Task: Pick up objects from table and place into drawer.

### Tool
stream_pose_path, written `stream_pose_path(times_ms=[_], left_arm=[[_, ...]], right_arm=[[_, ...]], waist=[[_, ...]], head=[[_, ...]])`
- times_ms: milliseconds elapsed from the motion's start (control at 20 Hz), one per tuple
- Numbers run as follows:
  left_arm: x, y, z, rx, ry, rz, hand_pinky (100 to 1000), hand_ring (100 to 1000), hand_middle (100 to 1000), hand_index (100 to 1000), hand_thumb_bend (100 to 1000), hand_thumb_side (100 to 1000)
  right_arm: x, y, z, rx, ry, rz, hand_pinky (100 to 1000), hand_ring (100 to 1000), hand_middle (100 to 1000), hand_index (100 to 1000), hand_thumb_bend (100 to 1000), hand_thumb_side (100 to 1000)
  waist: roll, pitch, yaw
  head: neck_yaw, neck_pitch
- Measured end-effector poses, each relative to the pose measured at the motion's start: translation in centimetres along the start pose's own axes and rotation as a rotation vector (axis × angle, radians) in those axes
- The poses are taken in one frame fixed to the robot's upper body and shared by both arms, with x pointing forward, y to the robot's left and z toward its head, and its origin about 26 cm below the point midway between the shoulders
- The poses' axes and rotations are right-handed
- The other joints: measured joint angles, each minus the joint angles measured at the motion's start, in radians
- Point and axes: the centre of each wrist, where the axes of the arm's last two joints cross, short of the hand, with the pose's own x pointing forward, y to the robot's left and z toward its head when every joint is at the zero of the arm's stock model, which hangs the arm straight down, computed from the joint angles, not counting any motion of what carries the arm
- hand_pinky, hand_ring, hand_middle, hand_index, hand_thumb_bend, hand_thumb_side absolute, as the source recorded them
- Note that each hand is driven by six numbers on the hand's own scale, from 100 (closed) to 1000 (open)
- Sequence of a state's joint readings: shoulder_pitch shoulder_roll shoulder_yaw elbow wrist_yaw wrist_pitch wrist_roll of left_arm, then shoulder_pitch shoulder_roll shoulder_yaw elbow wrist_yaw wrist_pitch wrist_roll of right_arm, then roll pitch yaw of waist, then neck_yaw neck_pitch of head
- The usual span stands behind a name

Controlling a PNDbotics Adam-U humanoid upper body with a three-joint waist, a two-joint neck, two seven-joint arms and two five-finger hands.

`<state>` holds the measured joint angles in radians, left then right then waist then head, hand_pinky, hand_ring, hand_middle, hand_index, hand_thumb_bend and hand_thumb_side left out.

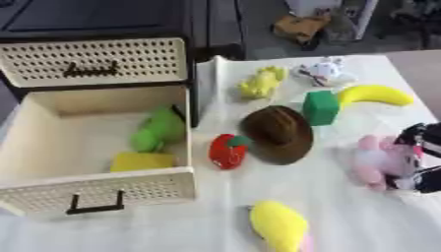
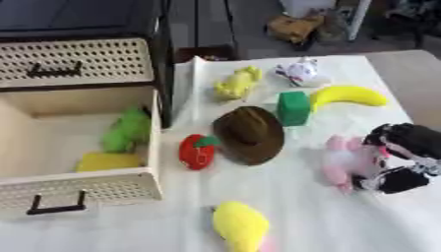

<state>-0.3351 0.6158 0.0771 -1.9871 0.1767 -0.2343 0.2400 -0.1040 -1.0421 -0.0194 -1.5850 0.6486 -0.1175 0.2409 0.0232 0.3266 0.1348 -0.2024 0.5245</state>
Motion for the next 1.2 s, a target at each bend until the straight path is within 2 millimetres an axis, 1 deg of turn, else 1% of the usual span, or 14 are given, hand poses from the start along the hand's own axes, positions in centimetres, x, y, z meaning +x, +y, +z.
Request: stream_pose_path(times_ms=[150, 200, 450, 650, 700, 750, 950, 1200], left_arm=[[0.0, 0.0, 0.0, -0.001, 0.002, -0.001, 561, 729, 652, 891, 100, 1000], [0.0, 0.0, 0.0, -0.002, 0.003, -0.001, 560, 729, 652, 891, 100, 1000], [-0.1, 0.1, 0.2, -0.001, 0.009, -0.004, 560, 728, 651, 891, 100, 1000], [-0.1, 0.2, 0.2, 0.001, 0.01, -0.006, 560, 728, 651, 891, 100, 1000], [-0.1, 0.2, 0.2, 0.001, 0.01, -0.006, 560, 728, 652, 891, 100, 1000], [-0.1, 0.2, 0.2, 0.001, 0.01, -0.006, 560, 728, 652, 891, 100, 1000], [-0.1, 0.2, 0.3, 0.002, 0.012, -0.006, 560, 728, 652, 891, 100, 1000], [-0.1, 0.2, 0.3, 0.002, 0.013, -0.007, 561, 729, 652, 891, 100, 1000]], right_arm=[[0.2, -0.2, 0.1, -0.004, -0.006, -0.013, 639, 682, 584, 699, 488, 590], [0.3, -0.3, 0.1, -0.005, -0.008, -0.017, 638, 675, 569, 690, 508, 576], [0.8, -0.9, 0.5, -0.037, -0.018, -0.046, 619, 649, 522, 651, 493, 531], [1.2, -1.5, 0.6, -0.071, -0.017, -0.066, 619, 648, 520, 649, 494, 530], [1.3, -1.5, 0.6, -0.075, -0.018, -0.069, 612, 626, 483, 616, 547, 559], [1.4, -1.7, 0.6, -0.081, -0.019, -0.071, 613, 625, 481, 614, 554, 566], [2.2, -3.6, 0.8, -0.181, -0.052, -0.088, 612, 618, 466, 600, 580, 625], [4.3, -6.6, 1.4, -0.315, -0.124, -0.101, 599, 607, 456, 587, 583, 662]], waist=[[0.0, 0.0, -0.001], [0.0, 0.0, -0.003], [-0.002, -0.006, -0.012], [-0.003, -0.006, -0.013], [-0.003, -0.006, -0.013], [-0.003, -0.006, -0.013], [-0.003, -0.008, -0.014], [-0.006, -0.009, -0.017]], head=[[0.002, 0.0], [0.003, 0.0], [0.008, -0.002], [0.009, -0.008], [0.009, -0.008], [0.009, -0.008], [0.013, -0.008], [0.021, -0.008]])
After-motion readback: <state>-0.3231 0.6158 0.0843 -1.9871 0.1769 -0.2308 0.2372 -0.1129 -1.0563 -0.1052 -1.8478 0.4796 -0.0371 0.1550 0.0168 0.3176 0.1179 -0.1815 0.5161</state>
